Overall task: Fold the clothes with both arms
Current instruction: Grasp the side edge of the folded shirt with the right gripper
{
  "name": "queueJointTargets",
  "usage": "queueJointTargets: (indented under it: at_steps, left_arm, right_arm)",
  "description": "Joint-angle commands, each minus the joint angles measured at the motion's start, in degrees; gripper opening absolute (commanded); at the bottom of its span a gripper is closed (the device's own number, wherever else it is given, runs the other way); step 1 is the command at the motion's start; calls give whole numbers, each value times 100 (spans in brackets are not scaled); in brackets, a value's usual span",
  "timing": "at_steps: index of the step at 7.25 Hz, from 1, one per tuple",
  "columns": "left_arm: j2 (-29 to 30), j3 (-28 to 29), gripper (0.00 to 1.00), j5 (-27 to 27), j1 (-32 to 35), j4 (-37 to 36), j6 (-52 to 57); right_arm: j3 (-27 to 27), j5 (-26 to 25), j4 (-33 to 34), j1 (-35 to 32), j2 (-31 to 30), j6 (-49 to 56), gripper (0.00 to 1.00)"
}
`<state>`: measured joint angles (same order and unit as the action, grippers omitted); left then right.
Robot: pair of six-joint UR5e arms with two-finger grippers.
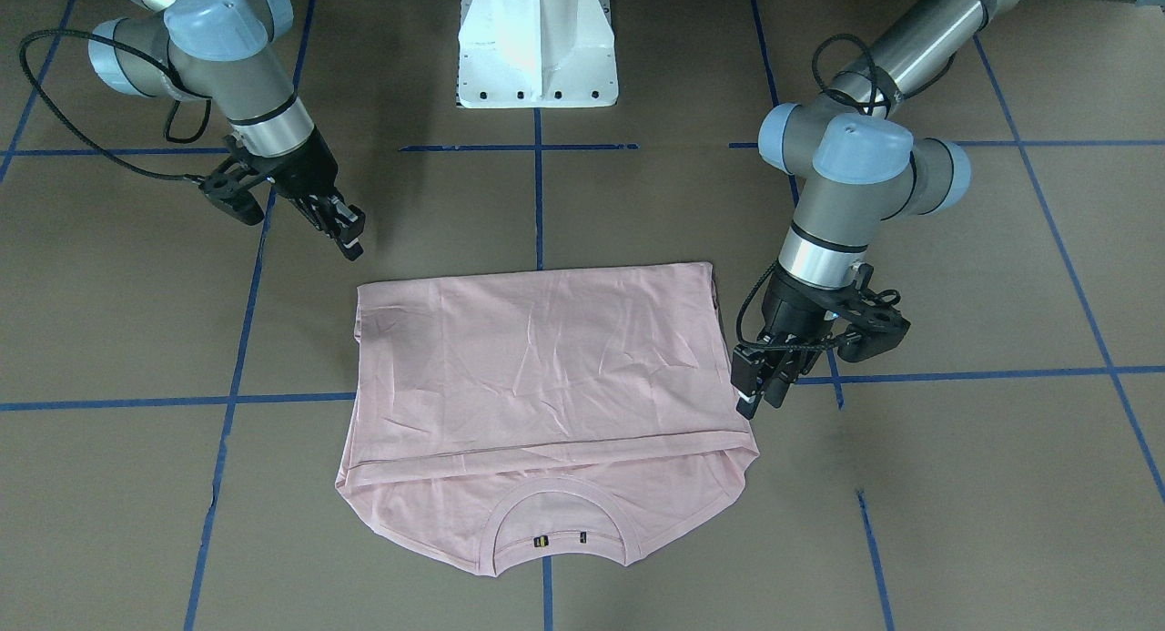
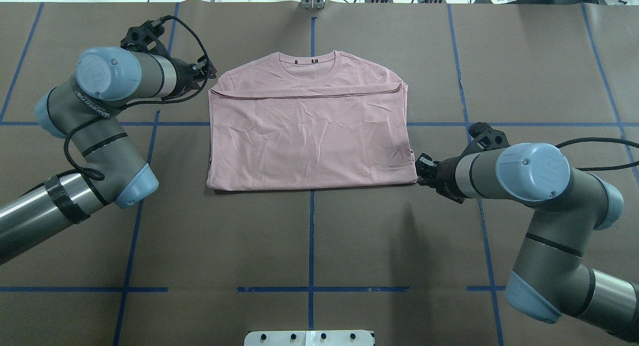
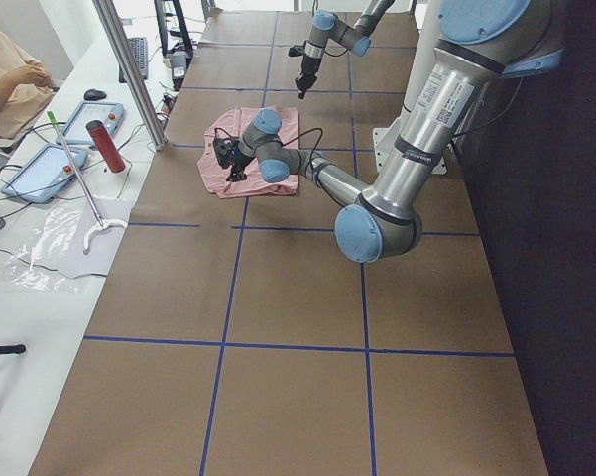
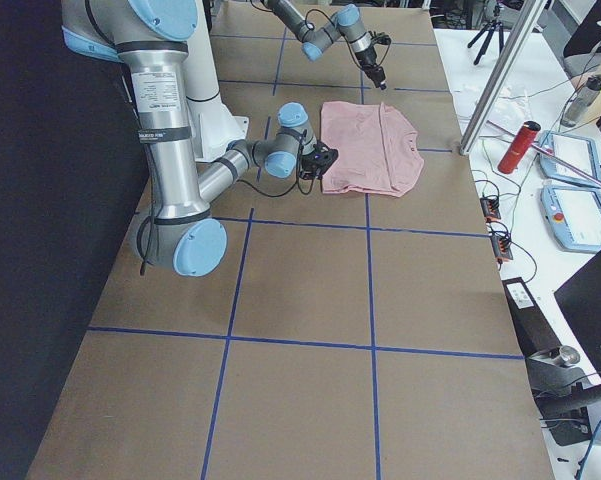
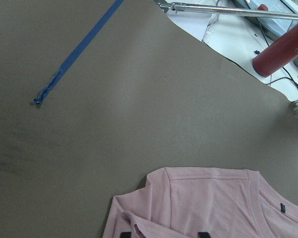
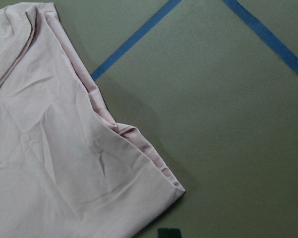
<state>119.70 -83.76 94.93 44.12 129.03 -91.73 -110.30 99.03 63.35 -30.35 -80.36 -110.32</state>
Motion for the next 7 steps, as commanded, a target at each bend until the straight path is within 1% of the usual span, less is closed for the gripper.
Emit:
queueJointTargets:
  at_steps: [1, 2, 4, 6, 7]
  left_arm:
    - [-9, 0, 54, -1, 0, 0, -12]
    - [-9, 0, 54, -1, -9, -9, -203]
    - [-9, 0, 54, -10, -9, -9, -205]
    - [0, -44, 54, -10, -9, -9, -231]
    - [-8, -44, 54, -10, -9, -18, -249]
  right_arm:
    - [216, -32, 63, 56, 106, -8, 42]
    - [532, -180, 72, 65, 360, 19, 76]
    - [903, -226, 72, 65, 582, 10, 77]
    - [940, -226, 81, 65, 574, 10, 77]
    - [948, -226, 81, 65, 574, 10, 74]
